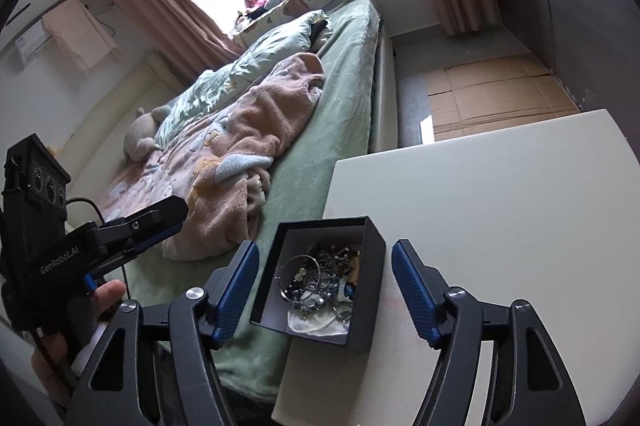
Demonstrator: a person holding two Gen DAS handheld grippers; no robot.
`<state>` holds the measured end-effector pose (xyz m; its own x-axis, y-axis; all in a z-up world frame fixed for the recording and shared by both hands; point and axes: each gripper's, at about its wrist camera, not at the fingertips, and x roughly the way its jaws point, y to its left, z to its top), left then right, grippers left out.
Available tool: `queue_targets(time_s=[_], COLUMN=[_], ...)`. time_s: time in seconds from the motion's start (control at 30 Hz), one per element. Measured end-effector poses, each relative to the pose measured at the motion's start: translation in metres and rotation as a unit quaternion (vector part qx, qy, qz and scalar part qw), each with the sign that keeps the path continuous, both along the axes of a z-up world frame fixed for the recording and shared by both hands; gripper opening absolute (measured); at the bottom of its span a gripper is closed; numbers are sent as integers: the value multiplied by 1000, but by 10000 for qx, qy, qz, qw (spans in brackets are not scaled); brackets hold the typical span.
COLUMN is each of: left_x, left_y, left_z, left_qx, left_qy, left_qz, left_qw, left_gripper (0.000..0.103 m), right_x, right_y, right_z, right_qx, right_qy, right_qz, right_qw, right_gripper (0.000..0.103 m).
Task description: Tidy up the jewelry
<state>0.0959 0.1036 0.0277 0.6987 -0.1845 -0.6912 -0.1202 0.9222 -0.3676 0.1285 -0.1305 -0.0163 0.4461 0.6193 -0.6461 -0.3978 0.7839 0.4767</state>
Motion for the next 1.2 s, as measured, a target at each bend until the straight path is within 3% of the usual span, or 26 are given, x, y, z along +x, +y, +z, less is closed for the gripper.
queue_targets(time_s=[0.17,0.23,0.3,0.33,0.83,1.0,1.2], left_x=[-12,-21,-33,-37,-87,-102,-114], left_y=[-19,-23,-30,-34,-84,-100,-107], left_z=[8,10,13,14,22,20,15], left_qx=[386,465,596,661,1217,1689,1718], left_qy=[-101,-215,-414,-498,-871,-936,-949], left_qz=[-41,8,62,70,-206,-308,-418], left_qw=[9992,9987,9973,9965,9885,9807,9797], left_gripper=[67,79,96,98,102,102,103], right_x=[-13,-19,-23,-26,-69,-87,-108], right_y=[-28,-37,-45,-48,-83,-92,-109], right_z=[19,24,28,30,50,53,53], right_qx=[13,-21,-80,-126,-656,-965,-1011], right_qy=[-262,-366,-407,-424,-768,-946,-1049], right_qz=[-209,-300,-364,-390,-758,-971,-1066], right_qw=[9994,9989,9985,9983,9920,9861,9836], right_gripper=[91,98,100,101,103,103,103])
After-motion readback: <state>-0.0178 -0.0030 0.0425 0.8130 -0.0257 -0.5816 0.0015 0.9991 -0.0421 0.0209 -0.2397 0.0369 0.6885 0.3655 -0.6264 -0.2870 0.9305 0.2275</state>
